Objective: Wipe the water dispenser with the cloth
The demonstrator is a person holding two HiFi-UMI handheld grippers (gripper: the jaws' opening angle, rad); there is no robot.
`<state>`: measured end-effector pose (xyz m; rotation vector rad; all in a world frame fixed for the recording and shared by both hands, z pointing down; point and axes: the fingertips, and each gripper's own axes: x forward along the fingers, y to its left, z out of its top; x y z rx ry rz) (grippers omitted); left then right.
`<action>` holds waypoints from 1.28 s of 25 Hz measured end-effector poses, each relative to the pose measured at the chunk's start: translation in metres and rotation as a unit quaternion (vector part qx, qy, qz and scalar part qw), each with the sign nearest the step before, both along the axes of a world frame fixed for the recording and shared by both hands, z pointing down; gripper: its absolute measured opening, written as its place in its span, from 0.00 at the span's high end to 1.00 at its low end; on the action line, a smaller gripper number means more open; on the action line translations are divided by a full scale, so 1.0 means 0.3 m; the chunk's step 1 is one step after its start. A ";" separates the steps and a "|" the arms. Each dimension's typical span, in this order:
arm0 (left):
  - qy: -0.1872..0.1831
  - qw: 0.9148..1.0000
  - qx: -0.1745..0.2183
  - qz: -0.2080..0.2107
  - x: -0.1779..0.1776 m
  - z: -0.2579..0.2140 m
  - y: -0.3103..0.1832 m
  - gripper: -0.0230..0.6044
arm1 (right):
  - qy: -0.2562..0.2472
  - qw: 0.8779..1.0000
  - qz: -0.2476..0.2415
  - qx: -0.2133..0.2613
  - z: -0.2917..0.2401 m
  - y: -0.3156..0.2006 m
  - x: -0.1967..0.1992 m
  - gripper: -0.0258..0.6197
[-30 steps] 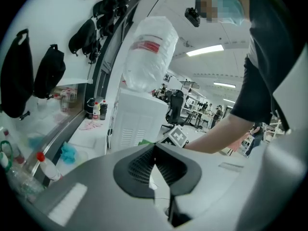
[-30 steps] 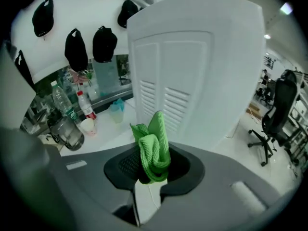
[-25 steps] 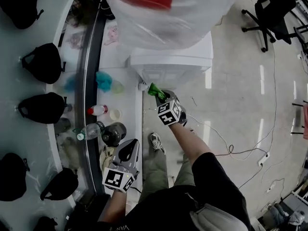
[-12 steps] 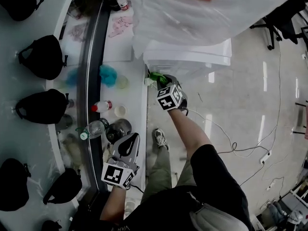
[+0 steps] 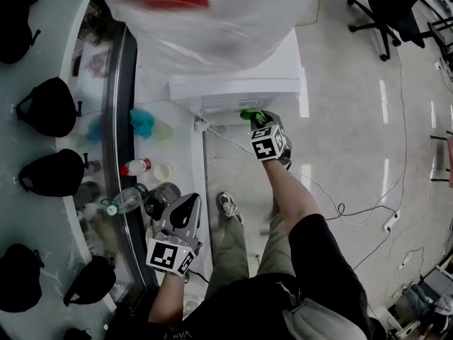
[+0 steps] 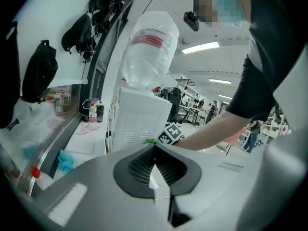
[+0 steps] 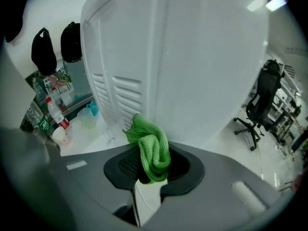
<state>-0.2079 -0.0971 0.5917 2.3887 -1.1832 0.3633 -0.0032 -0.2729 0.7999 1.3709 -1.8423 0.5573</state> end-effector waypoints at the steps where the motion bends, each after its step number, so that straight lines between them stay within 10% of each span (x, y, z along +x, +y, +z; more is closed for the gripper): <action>1: 0.002 1.000 0.001 0.004 0.027 -0.004 -0.001 0.96 | 0.000 1.000 0.010 -0.001 -0.003 0.006 0.042 0.82; 13: 0.011 0.999 0.011 0.042 0.290 -0.050 0.009 0.96 | -0.013 0.998 0.060 0.001 -0.067 0.113 0.335 0.82; 32: 0.011 0.998 0.068 -0.004 0.545 -0.296 0.092 0.96 | -0.215 0.971 0.003 0.110 -0.684 0.488 0.386 0.82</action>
